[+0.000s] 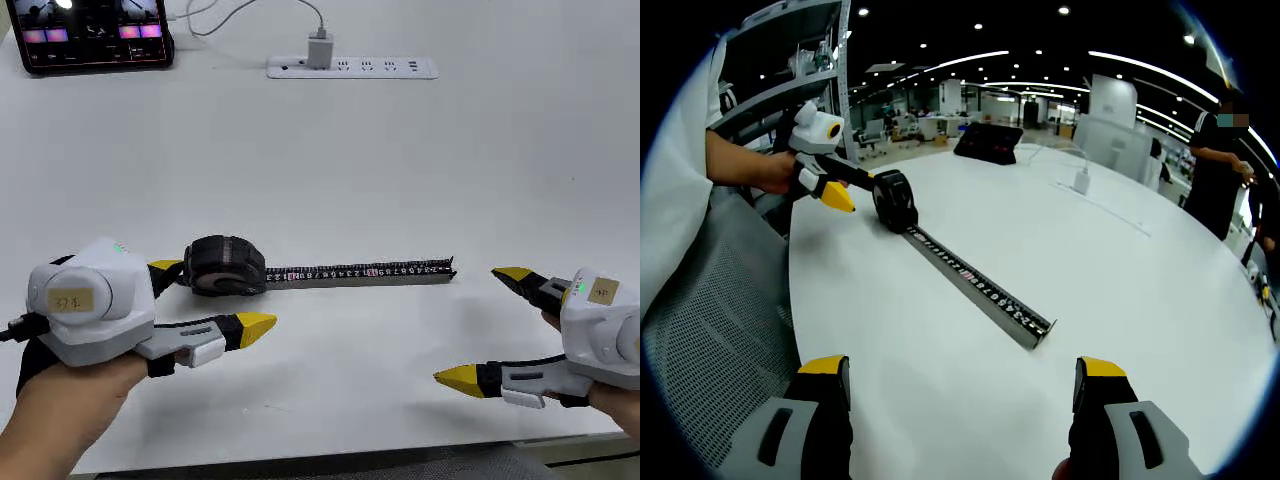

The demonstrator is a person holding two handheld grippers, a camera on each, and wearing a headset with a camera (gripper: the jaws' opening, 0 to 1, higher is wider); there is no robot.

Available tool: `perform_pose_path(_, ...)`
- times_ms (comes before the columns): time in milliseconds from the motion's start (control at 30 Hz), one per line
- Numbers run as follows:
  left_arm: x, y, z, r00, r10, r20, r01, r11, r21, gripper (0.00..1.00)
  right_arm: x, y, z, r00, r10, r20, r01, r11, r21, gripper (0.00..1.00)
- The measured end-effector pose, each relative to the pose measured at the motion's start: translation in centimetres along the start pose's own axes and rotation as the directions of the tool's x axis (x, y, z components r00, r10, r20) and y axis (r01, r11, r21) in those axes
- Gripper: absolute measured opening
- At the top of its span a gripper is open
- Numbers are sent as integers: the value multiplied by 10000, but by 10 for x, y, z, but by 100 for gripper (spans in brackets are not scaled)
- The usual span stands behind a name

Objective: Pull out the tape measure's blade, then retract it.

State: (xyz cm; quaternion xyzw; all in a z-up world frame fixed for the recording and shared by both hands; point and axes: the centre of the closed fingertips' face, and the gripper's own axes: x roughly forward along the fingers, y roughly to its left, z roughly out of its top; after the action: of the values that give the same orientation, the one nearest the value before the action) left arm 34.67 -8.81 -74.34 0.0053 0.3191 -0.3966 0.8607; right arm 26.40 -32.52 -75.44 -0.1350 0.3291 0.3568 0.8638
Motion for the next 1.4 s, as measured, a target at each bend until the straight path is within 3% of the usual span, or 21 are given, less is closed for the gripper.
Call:
perform_pose_path(100,1,1,2,9997,169,186,-162,9991,-384,80,0,-1,1,10000,-8,14,8,10000,-5,91)
perform_pose_path(167,2,3,1,9995,272,138,-268,9993,-250,78,0,-2,0,10000,-7,-24,7,10000,-35,90)
perform_pose_path(367,5,5,2,9980,601,218,-586,9961,-664,77,0,-3,3,10000,-5,-3,5,10000,-15,87)
perform_pose_path(433,6,7,6,9944,920,526,-848,9884,-1264,75,1,-3,4,10000,46,-31,-47,10000,-65,86)
perform_pose_path(633,9,8,5,9901,1306,518,-1229,9837,-1312,75,2,-6,6,10000,39,-6,-40,9999,-117,85)
perform_pose_path(767,11,9,7,9864,1533,584,-1420,9762,-1641,75,2,-8,6,10000,31,-22,-32,9999,-162,85)
perform_pose_path(1000,15,10,10,9756,2112,597,-1950,9589,-2060,75,3,-12,7,9999,86,-96,-88,9997,-210,82)
perform_pose_path(1400,22,20,10,9462,3223,305,-3062,9215,-2388,71,8,-25,12,9996,196,-208,-207,9982,-569,77)
